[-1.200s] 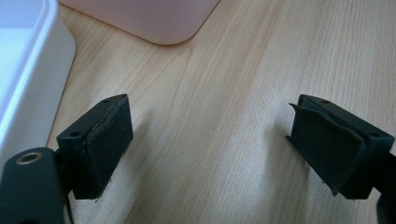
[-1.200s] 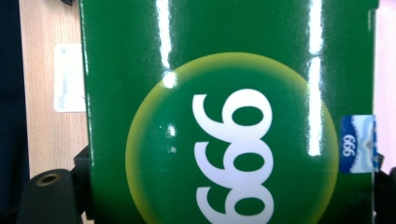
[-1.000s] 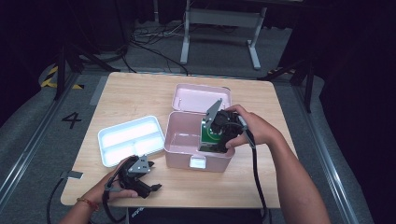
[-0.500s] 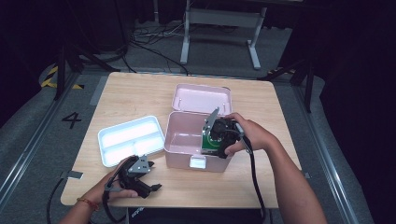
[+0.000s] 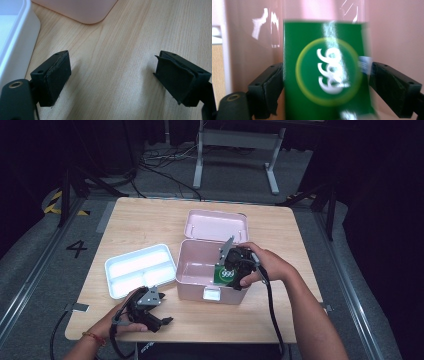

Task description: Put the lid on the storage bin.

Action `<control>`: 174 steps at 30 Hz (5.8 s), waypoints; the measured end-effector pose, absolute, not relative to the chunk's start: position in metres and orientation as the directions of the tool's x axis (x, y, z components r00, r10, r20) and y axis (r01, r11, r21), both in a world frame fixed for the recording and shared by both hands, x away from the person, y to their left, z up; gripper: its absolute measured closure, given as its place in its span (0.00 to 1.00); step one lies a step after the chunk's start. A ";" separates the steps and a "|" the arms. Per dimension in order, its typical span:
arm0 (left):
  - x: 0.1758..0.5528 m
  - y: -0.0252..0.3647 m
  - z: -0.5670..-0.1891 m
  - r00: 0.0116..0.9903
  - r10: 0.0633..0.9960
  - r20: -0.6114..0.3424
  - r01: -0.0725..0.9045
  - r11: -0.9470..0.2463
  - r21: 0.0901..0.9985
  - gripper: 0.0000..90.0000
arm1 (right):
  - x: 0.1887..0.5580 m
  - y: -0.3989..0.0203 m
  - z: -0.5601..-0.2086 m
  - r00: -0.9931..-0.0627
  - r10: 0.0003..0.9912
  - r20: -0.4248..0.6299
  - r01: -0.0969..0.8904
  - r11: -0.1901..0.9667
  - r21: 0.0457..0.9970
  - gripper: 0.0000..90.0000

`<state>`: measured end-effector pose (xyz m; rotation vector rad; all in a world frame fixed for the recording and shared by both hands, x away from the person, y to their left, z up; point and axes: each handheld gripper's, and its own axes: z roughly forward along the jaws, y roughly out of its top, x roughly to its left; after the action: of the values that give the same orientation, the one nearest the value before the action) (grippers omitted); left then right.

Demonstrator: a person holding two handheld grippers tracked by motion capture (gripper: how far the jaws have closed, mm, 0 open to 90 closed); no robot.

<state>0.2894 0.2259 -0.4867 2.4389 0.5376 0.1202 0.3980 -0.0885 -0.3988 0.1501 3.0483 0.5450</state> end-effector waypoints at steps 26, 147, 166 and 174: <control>0.282 0.233 -0.464 0.920 0.392 -0.002 0.324 -0.758 0.567 0.26 | 0.366 -0.188 -0.359 -0.936 0.308 -0.174 0.119 0.738 0.664 0.23; 0.415 0.175 -0.250 0.956 0.164 0.245 0.104 -0.965 0.240 0.99 | 0.313 -0.262 -0.515 -0.887 0.457 0.067 0.389 0.662 0.641 0.25; 0.429 0.082 -0.321 0.993 0.005 0.120 -0.034 -0.945 0.325 0.99 | 0.311 -0.266 -0.515 -0.886 0.459 0.065 0.389 0.661 0.642 0.25; 0.427 0.092 -0.336 0.998 -0.014 0.062 -0.036 -0.926 0.375 0.99 | 0.312 -0.265 -0.515 -0.888 0.454 0.072 0.390 0.661 0.642 0.25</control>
<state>0.4268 0.0915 -0.3365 2.7546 -0.0357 0.0819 0.3115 -0.2655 -0.5149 0.7070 2.7761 1.0388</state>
